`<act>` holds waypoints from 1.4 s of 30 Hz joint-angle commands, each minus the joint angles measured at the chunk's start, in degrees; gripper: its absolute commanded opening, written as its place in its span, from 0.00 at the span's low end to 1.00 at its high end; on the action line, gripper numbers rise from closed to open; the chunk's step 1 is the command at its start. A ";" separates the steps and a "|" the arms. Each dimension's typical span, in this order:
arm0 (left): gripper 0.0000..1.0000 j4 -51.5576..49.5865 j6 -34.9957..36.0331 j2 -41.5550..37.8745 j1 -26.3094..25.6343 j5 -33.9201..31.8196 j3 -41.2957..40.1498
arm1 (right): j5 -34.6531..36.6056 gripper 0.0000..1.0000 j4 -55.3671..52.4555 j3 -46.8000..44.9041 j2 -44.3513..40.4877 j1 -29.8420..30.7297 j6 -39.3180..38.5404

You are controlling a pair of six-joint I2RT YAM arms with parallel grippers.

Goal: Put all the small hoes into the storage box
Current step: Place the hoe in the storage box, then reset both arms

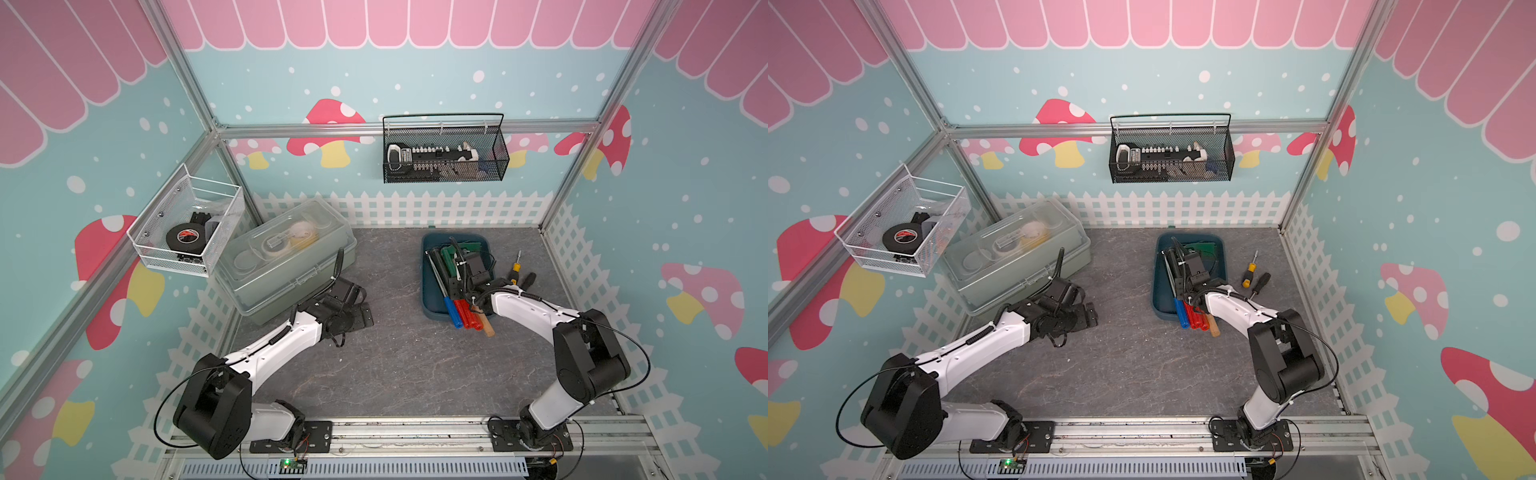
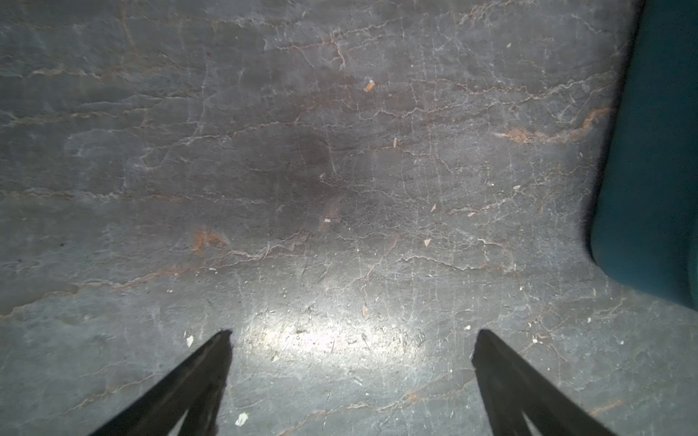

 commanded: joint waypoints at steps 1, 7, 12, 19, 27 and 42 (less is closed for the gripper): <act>0.99 -0.79 0.72 0.49 -0.40 -1.28 0.70 | 0.10 0.33 -0.51 -1.49 1.29 -0.30 -0.40; 0.99 -1.10 1.36 1.01 -0.38 -1.72 1.42 | 0.00 0.41 -0.68 -2.07 0.69 -0.28 -0.83; 0.99 -1.62 1.83 1.19 -0.35 -2.05 2.21 | 0.27 0.52 -0.90 -2.22 -0.17 -0.28 -1.45; 0.99 -3.45 4.31 0.80 -0.29 -4.76 4.68 | 1.18 0.86 -1.27 -1.97 -2.97 -0.28 -2.75; 0.99 -4.19 10.29 0.93 1.08 -7.62 9.31 | 3.94 0.99 -0.52 -3.11 -7.58 -0.29 -4.15; 0.99 14.75 34.28 -2.20 13.04 -10.29 8.49 | 14.50 0.99 7.95 -15.26 -22.32 -3.49 -13.48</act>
